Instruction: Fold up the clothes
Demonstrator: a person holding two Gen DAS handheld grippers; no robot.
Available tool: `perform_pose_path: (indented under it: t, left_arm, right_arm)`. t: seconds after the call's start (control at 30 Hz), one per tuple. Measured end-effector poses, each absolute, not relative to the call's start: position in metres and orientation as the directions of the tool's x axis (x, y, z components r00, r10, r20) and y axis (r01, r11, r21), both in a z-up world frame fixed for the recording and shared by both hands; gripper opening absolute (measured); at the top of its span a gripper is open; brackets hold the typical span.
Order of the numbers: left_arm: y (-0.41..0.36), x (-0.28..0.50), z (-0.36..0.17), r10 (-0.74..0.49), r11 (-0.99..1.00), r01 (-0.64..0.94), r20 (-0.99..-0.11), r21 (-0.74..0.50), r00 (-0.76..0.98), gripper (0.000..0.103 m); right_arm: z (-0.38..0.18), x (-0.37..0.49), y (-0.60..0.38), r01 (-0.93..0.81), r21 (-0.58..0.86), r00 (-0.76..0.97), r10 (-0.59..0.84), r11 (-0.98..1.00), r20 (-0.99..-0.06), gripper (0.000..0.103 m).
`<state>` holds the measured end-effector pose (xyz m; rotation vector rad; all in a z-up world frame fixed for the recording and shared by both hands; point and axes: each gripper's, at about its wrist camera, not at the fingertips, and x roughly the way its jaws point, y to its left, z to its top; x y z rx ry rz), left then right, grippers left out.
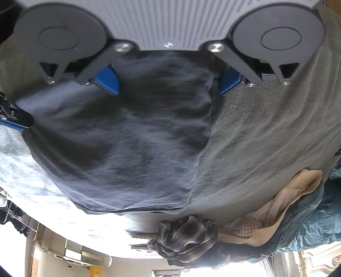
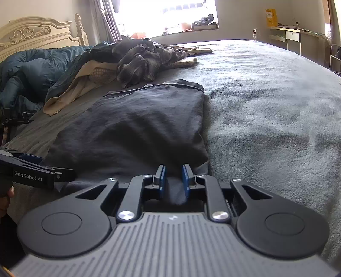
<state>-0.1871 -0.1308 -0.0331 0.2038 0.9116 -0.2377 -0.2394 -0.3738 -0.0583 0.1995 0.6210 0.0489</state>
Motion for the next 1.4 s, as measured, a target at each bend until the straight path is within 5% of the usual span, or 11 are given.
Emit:
perform_pose_path:
  t: [0.57,1.0,1.13,1.23,1.4]
  left_arm:
    - [-0.136,-0.193,-0.032,-0.076,0.952,0.279,-0.787,0.125,0.612,0.103]
    - [-0.073,-0.208,0.009,-0.239,0.951,0.309,-0.686,-0.022,0.687,0.103]
    - [-0.059,-0.202,0.015,-0.33,0.93,0.349,-0.671,-0.112,0.664,0.103]
    - [-0.054,-0.189,0.009,-0.395,0.906,0.39,-0.649,-0.162,0.65,0.103]
    - [-0.049,-0.137,-0.007,-0.495,0.862,0.432,-0.616,-0.264,0.612,0.102]
  right_arm:
    - [-0.061,-0.24,-0.376,0.01,0.204,0.815,0.11,0.979,-0.569,0.016]
    - [-0.033,-0.27,-0.42,0.043,0.374,0.835,0.172,0.926,-0.523,0.023]
    - [-0.021,-0.28,-0.423,-0.015,0.439,0.83,0.257,0.898,-0.496,0.034]
    - [-0.017,-0.277,-0.427,-0.053,0.483,0.823,0.312,0.874,-0.474,0.053]
    - [-0.032,-0.228,-0.454,-0.084,0.622,0.776,0.443,0.779,-0.45,0.06]
